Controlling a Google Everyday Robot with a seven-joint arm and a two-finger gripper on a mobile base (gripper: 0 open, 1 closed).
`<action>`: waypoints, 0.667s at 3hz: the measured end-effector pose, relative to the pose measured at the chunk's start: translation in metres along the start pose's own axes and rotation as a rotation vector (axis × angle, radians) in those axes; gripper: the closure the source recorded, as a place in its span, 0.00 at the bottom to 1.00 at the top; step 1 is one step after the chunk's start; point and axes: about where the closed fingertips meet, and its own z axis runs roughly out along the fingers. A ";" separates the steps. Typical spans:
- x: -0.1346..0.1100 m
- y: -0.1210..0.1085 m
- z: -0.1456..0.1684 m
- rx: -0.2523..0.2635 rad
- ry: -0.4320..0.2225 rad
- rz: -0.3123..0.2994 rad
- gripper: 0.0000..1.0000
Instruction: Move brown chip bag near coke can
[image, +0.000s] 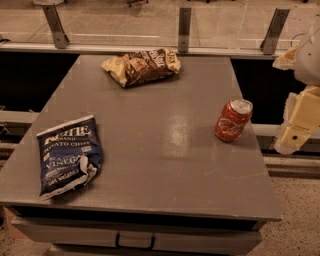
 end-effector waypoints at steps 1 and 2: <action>0.000 0.000 0.000 0.000 0.000 0.000 0.00; -0.007 -0.002 0.010 -0.017 -0.028 -0.013 0.00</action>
Offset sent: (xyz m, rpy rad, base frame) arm 0.0138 0.0161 -0.0235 0.0616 0.0391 0.0549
